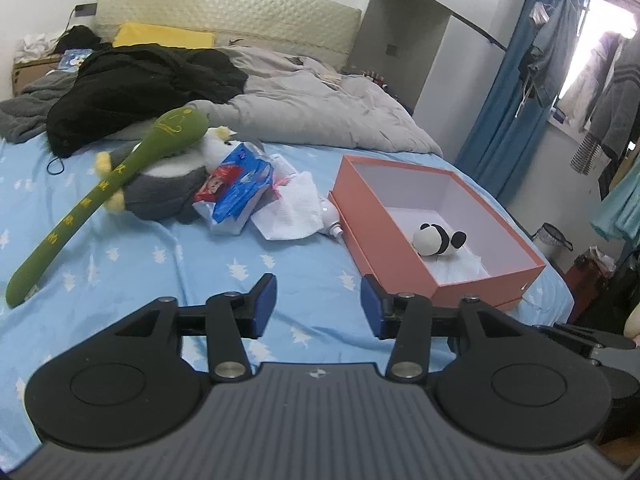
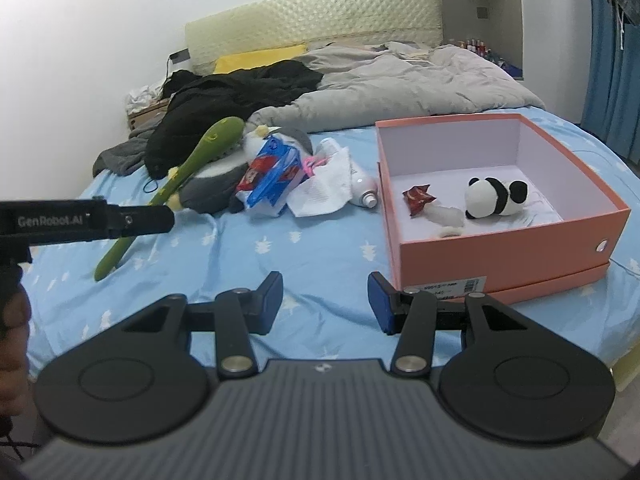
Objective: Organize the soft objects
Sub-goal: 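Move both grippers back from the pink box toward the pile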
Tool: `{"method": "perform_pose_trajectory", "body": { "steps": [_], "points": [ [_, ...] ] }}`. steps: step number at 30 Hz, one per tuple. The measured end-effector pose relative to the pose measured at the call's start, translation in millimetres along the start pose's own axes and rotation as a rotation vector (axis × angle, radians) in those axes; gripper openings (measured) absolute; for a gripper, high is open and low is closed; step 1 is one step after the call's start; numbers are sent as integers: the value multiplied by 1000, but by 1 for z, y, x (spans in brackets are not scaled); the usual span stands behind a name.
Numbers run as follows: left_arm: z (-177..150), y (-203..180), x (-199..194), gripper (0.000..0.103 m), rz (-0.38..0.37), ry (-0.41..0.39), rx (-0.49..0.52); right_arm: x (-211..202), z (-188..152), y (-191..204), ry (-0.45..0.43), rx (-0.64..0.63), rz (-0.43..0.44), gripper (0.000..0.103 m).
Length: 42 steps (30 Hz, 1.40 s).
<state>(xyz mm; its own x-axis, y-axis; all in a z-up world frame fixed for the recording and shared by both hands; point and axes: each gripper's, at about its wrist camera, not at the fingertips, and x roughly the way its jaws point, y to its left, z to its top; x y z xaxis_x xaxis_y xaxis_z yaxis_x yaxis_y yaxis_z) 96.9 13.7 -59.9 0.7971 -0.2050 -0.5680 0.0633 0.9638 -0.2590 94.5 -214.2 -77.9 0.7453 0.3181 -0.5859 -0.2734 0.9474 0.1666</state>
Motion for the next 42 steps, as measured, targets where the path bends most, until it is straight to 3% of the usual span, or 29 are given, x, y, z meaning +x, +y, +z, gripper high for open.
{"method": "perform_pose_trajectory", "body": {
  "steps": [10,18,30,42],
  "points": [
    [-23,18,-2,63,12,28,-14,2,-17,20,23,-14,-11,50],
    [-28,41,19,63,38,40,-20,22,-21,27,28,-24,-5,50],
    [-11,83,92,63,116,60,-42,95,-4,34,48,-69,69,50],
    [17,119,187,63,126,69,-57,193,18,22,85,-51,24,50]
  ]
}}
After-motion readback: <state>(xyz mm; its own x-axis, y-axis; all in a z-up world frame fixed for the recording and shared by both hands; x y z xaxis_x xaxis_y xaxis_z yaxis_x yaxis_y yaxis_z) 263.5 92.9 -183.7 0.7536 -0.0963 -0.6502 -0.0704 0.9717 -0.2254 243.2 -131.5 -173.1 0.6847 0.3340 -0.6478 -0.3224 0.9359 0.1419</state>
